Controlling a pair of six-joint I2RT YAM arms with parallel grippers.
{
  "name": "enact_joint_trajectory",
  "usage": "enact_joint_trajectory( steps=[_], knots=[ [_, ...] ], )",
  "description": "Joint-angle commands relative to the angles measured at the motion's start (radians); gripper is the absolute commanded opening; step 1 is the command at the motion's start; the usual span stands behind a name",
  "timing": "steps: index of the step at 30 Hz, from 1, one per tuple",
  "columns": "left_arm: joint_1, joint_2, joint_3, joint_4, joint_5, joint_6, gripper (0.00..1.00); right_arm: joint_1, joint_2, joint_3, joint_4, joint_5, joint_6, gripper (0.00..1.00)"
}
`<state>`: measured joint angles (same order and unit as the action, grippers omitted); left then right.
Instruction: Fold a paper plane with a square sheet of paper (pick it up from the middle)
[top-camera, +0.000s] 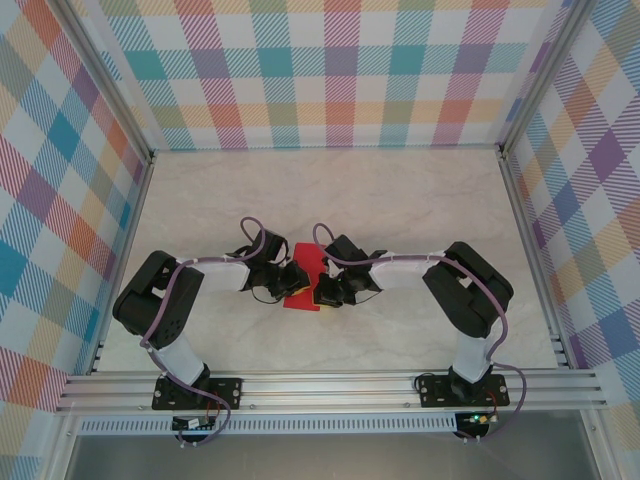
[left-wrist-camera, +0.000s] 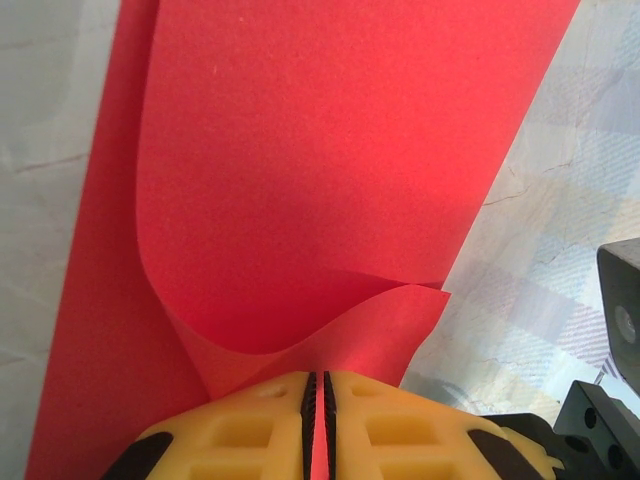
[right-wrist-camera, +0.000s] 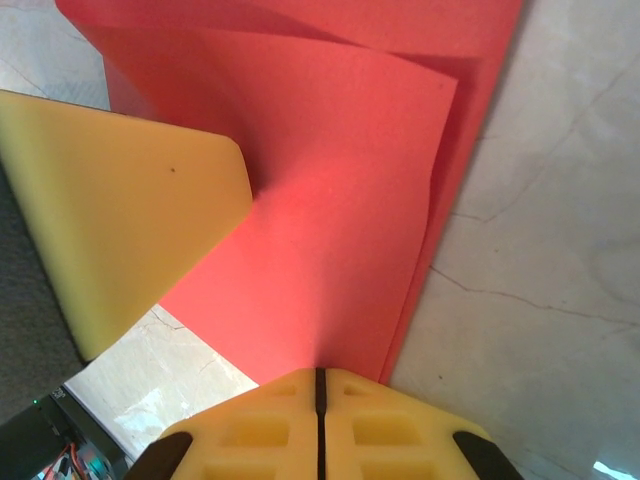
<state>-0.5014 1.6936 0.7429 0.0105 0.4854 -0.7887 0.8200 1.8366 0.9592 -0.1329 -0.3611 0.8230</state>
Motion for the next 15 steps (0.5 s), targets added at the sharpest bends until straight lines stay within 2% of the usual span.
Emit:
enact_joint_trajectory(
  steps=[1,15],
  knots=[
    [0.0,0.009,-0.022,-0.046,-0.036,0.014,0.14,0.01,0.004,0.006,-0.053,-0.042,-0.005,0.08],
    [0.0,0.014,-0.02,-0.045,-0.034,0.013,0.14,0.019,-0.028,0.046,-0.082,-0.022,-0.022,0.08]
  ],
)
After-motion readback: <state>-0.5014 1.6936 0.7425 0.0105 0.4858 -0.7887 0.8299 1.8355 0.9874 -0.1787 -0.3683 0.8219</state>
